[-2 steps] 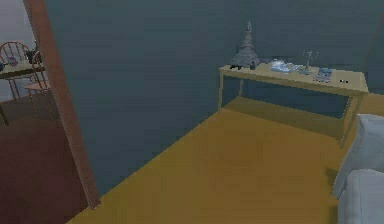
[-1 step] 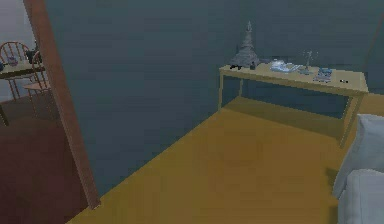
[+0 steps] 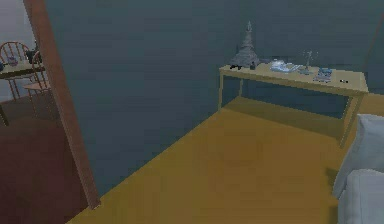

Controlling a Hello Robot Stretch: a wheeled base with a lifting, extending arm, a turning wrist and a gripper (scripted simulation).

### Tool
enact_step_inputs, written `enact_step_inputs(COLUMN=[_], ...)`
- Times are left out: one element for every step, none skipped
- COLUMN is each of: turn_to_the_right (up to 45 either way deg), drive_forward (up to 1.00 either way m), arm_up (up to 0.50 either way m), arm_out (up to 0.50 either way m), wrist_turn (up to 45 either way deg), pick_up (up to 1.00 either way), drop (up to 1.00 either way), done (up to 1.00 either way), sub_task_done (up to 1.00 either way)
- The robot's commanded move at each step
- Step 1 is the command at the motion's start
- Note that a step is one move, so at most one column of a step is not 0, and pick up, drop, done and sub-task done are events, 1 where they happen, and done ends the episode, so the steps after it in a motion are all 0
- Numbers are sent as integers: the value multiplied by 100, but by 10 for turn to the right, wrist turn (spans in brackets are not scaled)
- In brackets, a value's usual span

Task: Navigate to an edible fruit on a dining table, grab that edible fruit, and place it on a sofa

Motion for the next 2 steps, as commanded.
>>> enact_step_inputs(turn_to_the_right=[0, 0], drive_forward=[0, 0], arm_up=[-34, -32], arm_out=[0, 0], wrist_turn=[0, 0], pick_up=[0, 0], drop=[0, 0], done=[0, 0], sub_task_done=[0, 0])
